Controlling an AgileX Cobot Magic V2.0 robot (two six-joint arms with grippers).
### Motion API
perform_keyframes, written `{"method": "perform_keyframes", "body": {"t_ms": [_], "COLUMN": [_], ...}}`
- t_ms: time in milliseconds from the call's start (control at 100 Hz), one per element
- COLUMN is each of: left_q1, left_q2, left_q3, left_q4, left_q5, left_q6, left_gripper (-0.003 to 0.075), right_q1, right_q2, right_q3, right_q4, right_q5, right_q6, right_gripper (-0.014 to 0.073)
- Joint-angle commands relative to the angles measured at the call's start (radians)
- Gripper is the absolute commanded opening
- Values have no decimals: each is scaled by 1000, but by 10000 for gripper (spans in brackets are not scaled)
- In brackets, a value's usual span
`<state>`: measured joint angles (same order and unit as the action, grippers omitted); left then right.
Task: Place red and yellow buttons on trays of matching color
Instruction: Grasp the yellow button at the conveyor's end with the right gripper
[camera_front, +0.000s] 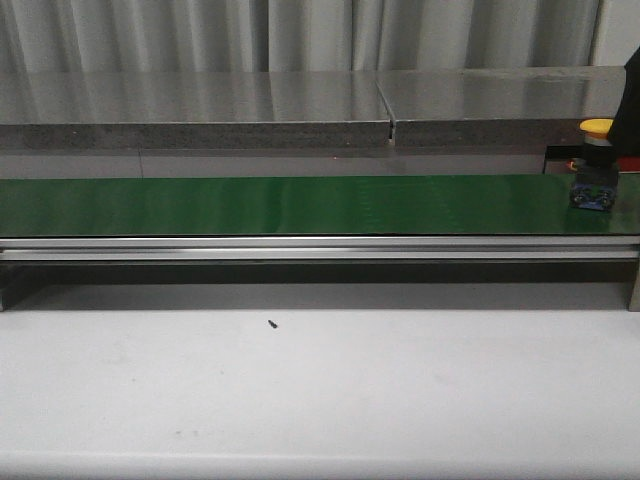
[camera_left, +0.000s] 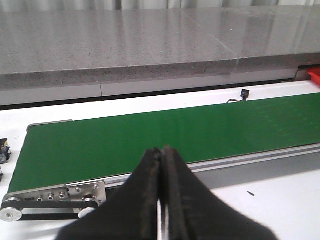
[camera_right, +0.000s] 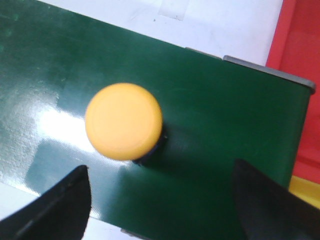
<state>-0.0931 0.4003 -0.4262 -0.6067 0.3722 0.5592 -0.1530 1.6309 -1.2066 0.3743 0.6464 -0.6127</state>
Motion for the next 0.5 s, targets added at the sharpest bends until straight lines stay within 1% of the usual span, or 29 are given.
{"method": "perform_keyframes", "body": {"t_ms": [0, 200, 280, 330, 370, 490], "left_q1": [-8, -8, -8, -8, -8, -8], "left_q2": [6, 6, 6, 6, 6, 6], "left_q3": [-26, -26, -26, -26, -26, -26], "left_q4": [-25, -25, -25, -25, -25, -25], "left_q5": [-68, -68, -68, -68, -68, -68], "left_q6": [-2, -2, -2, -2, -2, -2], "left_gripper": [-19, -19, -19, -19, -19, -19], "right_q1": [0, 0, 0, 0, -3, -4], "right_q2": [-10, 62, 89, 104, 111, 116], "right_q3": [-61, -135, -156, -159, -159, -159], "right_q4": [21, 24, 24, 23, 22, 18], "right_q5": [-18, -9, -1, 4, 9, 32], "right_q6": [-11, -11, -11, -9, -4, 24], "right_gripper": [577, 577, 560, 522, 470, 260]}}
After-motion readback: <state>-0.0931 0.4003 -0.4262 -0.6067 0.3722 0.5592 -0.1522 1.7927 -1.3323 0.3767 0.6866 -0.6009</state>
